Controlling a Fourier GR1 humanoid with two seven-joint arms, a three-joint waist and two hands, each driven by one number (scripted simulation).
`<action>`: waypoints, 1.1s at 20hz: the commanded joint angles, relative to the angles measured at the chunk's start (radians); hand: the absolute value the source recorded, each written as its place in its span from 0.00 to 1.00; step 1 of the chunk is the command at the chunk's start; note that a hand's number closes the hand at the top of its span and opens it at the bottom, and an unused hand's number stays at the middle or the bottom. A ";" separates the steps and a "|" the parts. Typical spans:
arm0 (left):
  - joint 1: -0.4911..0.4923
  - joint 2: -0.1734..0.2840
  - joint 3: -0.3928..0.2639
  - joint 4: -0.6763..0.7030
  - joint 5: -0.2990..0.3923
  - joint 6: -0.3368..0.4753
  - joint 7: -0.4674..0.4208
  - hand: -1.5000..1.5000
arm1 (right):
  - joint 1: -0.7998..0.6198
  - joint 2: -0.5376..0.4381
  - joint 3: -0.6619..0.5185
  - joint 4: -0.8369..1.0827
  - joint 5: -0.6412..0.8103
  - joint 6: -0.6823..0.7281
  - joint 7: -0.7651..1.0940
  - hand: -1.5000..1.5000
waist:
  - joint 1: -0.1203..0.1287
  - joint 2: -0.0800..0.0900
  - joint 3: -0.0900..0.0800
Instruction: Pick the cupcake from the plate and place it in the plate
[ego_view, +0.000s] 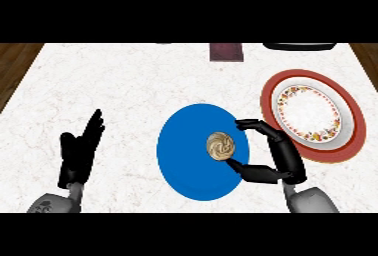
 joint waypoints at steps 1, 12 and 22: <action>0.007 -0.024 -0.003 0.019 -0.015 0.016 0.018 0.50 | 0.013 -0.066 0.076 0.045 0.072 0.111 -0.084 0.00 | -0.011 -0.003 -0.002; 0.041 -0.035 -0.015 -0.023 -0.060 0.041 0.029 0.50 | -0.228 -0.189 0.186 -0.105 0.433 0.100 0.447 0.00 | -0.015 -0.009 -0.004; 0.015 -0.024 0.048 -0.007 -0.038 -0.019 0.032 0.50 | -0.344 -0.178 0.231 -0.064 0.400 0.478 0.694 0.00 | -0.012 -0.004 -0.003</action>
